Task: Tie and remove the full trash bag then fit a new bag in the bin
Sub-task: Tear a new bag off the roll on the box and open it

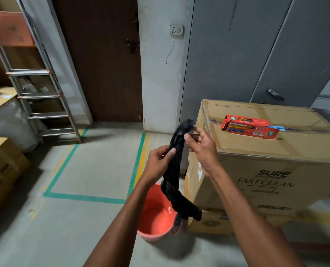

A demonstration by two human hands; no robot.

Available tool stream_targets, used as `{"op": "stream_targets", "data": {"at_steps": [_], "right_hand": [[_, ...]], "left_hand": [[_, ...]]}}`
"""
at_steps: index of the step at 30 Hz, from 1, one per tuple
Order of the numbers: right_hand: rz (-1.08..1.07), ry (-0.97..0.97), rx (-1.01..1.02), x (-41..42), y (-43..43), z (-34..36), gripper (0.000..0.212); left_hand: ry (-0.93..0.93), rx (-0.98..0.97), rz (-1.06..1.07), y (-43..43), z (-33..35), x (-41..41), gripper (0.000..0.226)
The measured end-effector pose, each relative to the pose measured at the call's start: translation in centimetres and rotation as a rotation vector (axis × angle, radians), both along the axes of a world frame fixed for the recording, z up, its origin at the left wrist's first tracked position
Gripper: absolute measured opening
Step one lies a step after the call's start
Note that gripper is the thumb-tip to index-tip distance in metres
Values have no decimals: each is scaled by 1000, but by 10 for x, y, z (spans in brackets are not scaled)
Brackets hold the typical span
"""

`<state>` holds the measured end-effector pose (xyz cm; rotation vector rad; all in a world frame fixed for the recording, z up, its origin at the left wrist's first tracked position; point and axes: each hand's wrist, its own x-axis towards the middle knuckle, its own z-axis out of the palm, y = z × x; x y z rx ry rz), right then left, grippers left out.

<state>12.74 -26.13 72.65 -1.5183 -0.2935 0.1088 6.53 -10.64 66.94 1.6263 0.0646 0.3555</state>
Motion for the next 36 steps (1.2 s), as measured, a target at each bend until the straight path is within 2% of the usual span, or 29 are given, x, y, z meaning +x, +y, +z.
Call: {"op": "stream_targets", "data": {"at_steps": [2, 4, 7, 12, 15, 19, 22, 25, 26, 29, 31, 34, 36], "right_hand": [[-57, 32, -56, -4, 0, -10, 29], [-74, 56, -93, -8, 0, -21, 19], [-17, 72, -109, -13, 5, -28, 16], [-94, -60, -201, -13, 12, -21, 11], [-99, -109, -274, -11, 13, -17, 10], [-166, -129, -321, -3, 8, -15, 26], [-231, -69, -311, 5, 1, -14, 35], [-198, -68, -290, 2, 2, -11, 20], [-202, -90, -296, -1, 4, -10, 20], [-336, -271, -381, -12, 15, -10, 45], [-376, -381, -468, -16, 25, -10, 48], [-288, -267, -428, -12, 35, -4, 41], [-292, -177, -357, -7, 35, -2, 25]], "left_hand": [[-8, -121, 31, -1, -1, 1, 27], [-11, -195, 47, -3, 0, 2, 34], [-2, -223, 6, -6, -2, 1, 38], [-11, -258, 17, -7, 5, -1, 25], [-46, -291, 67, -2, 15, 1, 29], [-23, -394, 176, 7, 25, 6, 26], [-20, -452, 264, 19, 28, 7, 24], [-20, -415, 270, 23, 30, 7, 30], [-22, -406, 271, 22, 31, 7, 33], [-34, -384, 266, 17, 33, 4, 35], [-31, -384, 230, 14, 33, 2, 35], [-16, -429, 157, 13, 30, -1, 38], [-6, -427, 135, 15, 28, -2, 37]]}}
